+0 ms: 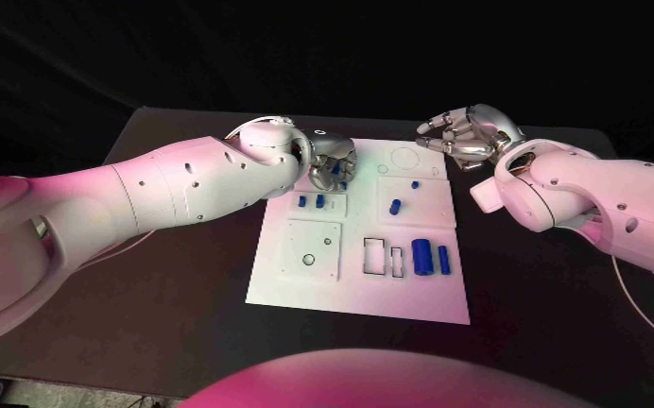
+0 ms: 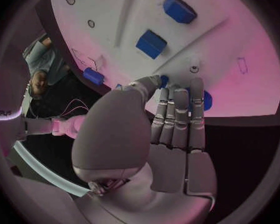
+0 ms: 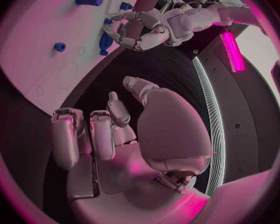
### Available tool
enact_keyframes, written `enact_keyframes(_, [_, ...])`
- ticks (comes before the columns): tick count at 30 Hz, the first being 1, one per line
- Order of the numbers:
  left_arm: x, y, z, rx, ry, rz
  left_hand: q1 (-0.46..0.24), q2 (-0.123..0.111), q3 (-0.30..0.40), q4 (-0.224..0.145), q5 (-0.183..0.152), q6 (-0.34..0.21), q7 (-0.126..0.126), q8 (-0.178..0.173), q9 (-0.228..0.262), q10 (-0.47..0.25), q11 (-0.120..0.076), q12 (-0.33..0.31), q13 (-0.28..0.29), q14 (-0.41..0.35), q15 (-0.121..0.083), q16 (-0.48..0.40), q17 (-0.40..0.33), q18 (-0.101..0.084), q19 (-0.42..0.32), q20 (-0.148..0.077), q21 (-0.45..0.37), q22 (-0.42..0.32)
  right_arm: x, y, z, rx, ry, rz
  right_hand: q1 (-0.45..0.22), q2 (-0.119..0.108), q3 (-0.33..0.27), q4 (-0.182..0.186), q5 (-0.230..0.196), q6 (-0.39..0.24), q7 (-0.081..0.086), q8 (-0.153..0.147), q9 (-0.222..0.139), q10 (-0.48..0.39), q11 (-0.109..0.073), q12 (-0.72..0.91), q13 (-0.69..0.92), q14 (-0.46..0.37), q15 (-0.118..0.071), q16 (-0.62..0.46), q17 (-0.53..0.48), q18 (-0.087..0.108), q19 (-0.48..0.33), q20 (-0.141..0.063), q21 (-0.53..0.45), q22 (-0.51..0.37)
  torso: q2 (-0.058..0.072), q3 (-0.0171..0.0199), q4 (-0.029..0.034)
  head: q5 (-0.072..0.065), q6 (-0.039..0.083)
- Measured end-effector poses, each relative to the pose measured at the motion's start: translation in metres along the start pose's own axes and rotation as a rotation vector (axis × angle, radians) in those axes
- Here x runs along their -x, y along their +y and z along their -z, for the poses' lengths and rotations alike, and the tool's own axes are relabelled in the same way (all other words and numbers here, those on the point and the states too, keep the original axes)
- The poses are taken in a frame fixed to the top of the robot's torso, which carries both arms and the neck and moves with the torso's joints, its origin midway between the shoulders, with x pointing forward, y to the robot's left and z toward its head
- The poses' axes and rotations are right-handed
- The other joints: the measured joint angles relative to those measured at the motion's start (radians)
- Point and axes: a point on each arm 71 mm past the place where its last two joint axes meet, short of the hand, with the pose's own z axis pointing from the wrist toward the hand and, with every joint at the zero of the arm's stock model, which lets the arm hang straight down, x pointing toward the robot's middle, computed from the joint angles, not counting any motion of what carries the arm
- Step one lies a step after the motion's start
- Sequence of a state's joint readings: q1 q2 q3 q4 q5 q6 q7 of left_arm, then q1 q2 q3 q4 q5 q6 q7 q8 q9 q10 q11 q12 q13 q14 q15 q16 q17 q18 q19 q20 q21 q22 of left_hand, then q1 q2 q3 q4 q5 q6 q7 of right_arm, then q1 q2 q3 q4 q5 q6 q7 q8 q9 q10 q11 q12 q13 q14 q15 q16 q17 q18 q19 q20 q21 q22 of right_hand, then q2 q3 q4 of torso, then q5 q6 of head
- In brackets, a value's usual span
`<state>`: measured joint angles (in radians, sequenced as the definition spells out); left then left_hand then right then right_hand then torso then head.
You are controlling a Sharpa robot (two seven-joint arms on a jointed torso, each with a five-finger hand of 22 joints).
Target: Assemble the parts on the task board
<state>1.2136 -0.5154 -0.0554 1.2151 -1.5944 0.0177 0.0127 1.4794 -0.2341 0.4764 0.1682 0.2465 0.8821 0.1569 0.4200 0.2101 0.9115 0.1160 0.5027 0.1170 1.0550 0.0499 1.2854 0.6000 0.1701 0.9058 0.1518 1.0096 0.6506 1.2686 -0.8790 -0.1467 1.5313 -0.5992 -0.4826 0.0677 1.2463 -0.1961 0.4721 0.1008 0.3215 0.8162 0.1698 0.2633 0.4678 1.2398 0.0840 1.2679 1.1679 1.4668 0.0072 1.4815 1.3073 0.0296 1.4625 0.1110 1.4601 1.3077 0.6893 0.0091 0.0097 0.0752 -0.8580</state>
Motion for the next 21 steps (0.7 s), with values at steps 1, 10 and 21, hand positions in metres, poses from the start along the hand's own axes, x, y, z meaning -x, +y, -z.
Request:
enact_keyframes(1, [0.0000, -0.0001, 0.0000, -0.001, 0.000, 0.000, 0.000, 0.000, 0.002, -0.002, 0.000, 0.005, -0.002, 0.000, 0.002, 0.004, -0.002, 0.001, 0.000, 0.003, -0.002, 0.005, 0.004, 0.000, 0.000, 0.000, 0.000, 0.002, 0.0000, 0.0000, 0.0000, 0.000, 0.000, 0.000, 0.000, 0.000, 0.000, 0.000, 0.000, 0.000, 0.000, 0.000, 0.000, 0.000, 0.000, 0.000, 0.000, 0.000, 0.000, 0.000, 0.000, 0.000, 0.000, 0.000, 0.000, 0.000, 0.000, 0.0000, 0.0000, 0.000, 0.000])
enact_keyframes(10, [-0.0012, -0.0015, -0.0005, -0.011, 0.008, 0.000, 0.008, 0.018, 0.024, -0.024, -0.005, 0.040, -0.012, 0.004, 0.012, 0.046, -0.021, 0.011, 0.004, 0.061, -0.014, 0.058, 0.077, 0.000, 0.000, -0.007, 0.033, 0.024, -0.0001, -0.0002, -0.0002, -0.001, 0.001, 0.000, 0.000, 0.000, 0.000, 0.000, 0.000, 0.000, 0.000, 0.000, 0.000, 0.000, 0.000, 0.000, 0.000, 0.000, 0.000, 0.000, 0.001, 0.000, 0.000, 0.000, 0.000, 0.000, 0.000, 0.0007, 0.0002, -0.002, -0.004])
enact_keyframes(21, [-0.0015, 0.0002, -0.0016, -0.015, 0.009, 0.001, 0.015, 0.034, 0.048, -0.054, -0.009, 0.057, -0.010, -0.004, 0.016, 0.063, -0.025, -0.001, 0.006, 0.103, -0.021, 0.088, 0.116, 0.000, 0.002, -0.016, 0.066, 0.047, -0.0010, -0.0001, -0.0004, -0.004, 0.005, -0.001, 0.000, 0.000, 0.003, 0.003, 0.000, 0.000, 0.000, 0.000, 0.000, 0.000, 0.000, 0.000, -0.001, 0.000, 0.000, 0.000, 0.001, 0.000, 0.000, 0.000, 0.000, 0.000, 0.000, 0.0013, 0.0000, -0.005, -0.004])
